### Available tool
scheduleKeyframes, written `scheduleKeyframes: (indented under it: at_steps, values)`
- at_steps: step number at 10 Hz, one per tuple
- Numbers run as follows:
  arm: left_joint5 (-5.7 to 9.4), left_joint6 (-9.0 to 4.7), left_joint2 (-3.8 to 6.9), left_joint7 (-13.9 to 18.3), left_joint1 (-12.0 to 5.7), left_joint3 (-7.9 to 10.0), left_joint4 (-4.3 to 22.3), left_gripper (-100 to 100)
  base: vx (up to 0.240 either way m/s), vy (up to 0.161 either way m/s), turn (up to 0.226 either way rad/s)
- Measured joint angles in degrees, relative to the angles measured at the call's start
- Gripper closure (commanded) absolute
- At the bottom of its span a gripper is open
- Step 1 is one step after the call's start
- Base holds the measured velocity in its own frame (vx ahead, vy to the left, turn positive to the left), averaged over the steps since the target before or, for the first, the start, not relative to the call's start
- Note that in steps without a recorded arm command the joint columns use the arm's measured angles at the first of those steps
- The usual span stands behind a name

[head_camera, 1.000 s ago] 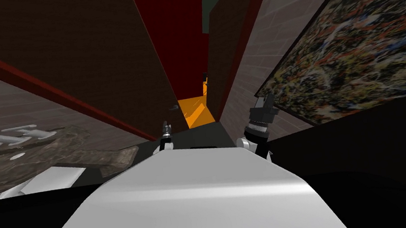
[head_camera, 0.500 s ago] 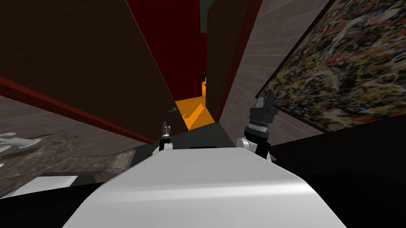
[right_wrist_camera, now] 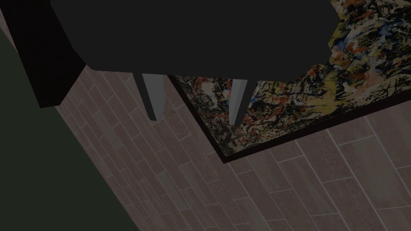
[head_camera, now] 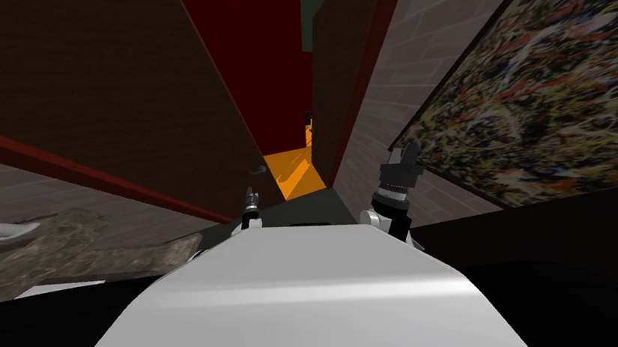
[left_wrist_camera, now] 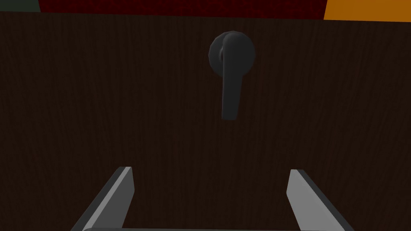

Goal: Push the door open

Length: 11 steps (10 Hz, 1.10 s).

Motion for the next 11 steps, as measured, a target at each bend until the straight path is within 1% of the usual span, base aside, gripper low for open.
scheduleKeyframes:
  at_steps: [1, 3, 4, 5, 6, 8, 11]
  values:
    - [0.18, -0.11, 0.16, 0.14, -0.10, 0.04, 0.67, -100, 0.094, 0.000, -0.034]
    - [0.43, -0.67, 0.53, 0.50, -1.19, 0.07, 3.18, -100, 0.091, -0.005, -0.040]
    - [0.53, -1.61, 0.84, 0.93, -2.44, -0.01, 6.06, -100, 0.148, -0.006, -0.080]
    - [0.80, -2.16, 1.07, 1.21, -3.07, 0.04, 7.92, -100, 0.159, 0.019, -0.064]
    - [0.98, -3.25, 1.43, 1.72, -4.37, -0.02, 11.29, -100, 0.109, 0.016, -0.020]
    - [1.16, -2.89, 1.50, 1.70, -3.97, 0.09, 10.60, -100, 0.093, 0.026, -0.012]
    - [1.31, -2.65, 1.47, 1.45, -4.14, 0.37, 10.72, -100, 0.194, 0.087, -0.029]
